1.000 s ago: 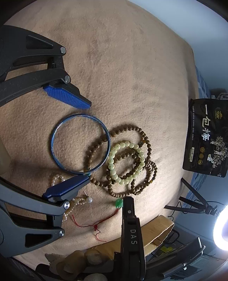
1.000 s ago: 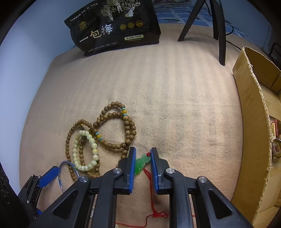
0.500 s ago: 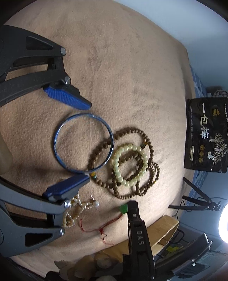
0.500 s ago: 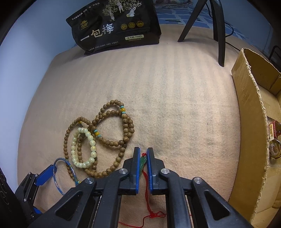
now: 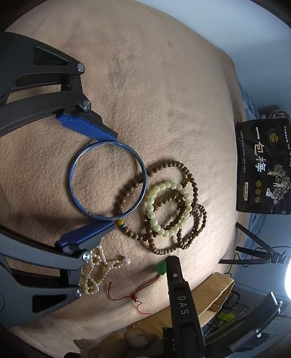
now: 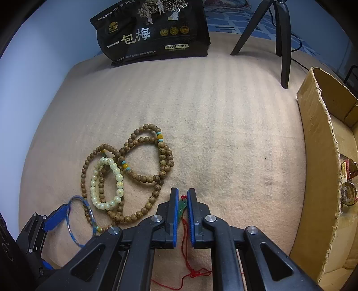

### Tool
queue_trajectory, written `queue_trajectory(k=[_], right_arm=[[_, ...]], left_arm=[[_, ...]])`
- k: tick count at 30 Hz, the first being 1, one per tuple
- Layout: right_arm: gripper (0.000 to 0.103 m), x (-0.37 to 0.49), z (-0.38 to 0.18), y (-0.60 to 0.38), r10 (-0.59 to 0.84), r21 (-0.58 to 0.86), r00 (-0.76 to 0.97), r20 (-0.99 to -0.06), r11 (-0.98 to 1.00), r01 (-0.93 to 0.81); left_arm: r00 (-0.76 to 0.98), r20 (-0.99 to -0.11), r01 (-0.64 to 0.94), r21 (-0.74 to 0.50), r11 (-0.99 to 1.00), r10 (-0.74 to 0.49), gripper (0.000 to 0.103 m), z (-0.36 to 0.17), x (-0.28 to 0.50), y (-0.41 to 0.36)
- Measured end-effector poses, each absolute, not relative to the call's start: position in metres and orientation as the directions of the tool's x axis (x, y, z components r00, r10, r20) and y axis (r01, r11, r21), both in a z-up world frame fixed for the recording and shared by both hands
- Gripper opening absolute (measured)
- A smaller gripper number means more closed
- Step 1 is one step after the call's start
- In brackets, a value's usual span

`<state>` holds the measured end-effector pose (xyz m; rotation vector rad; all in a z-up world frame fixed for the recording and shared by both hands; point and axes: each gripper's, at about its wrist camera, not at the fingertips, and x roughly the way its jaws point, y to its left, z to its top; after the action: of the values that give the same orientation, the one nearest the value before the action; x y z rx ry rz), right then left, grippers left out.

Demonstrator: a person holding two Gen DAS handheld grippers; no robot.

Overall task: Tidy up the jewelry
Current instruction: 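Carry the bangle with the left tool and the pendant with the right tool over the box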

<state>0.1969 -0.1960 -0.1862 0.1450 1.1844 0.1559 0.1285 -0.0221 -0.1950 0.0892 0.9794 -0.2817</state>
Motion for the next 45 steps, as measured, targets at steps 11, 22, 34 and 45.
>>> queue_trajectory(k=[11,22,34,45], right_arm=[[0.003,0.186,-0.165,-0.203,0.214,0.21,0.41,-0.886,0.976,-0.057],[0.003,0.164,-0.124,-0.218,0.246,0.236,0.483,-0.84,0.968,-0.083],[0.003,0.136,-0.078,-0.253,0.256,0.268,0.58,-0.773,0.961,-0.067],[0.003,0.114,-0.042,-0.305,0.207,0.276,0.665,-0.717,0.961,-0.001]], left_arm=[[0.55,-0.806,0.257,-0.09,0.962,-0.222,0.073,-0.177,0.124,-0.015],[0.584,-0.762,0.287,-0.126,0.95,-0.278,0.073,-0.142,0.113,-0.026],[0.617,-0.709,0.346,-0.148,0.927,-0.343,0.073,-0.105,0.099,-0.051],[0.609,-0.679,0.419,-0.164,0.893,-0.41,0.073,-0.084,0.094,-0.091]])
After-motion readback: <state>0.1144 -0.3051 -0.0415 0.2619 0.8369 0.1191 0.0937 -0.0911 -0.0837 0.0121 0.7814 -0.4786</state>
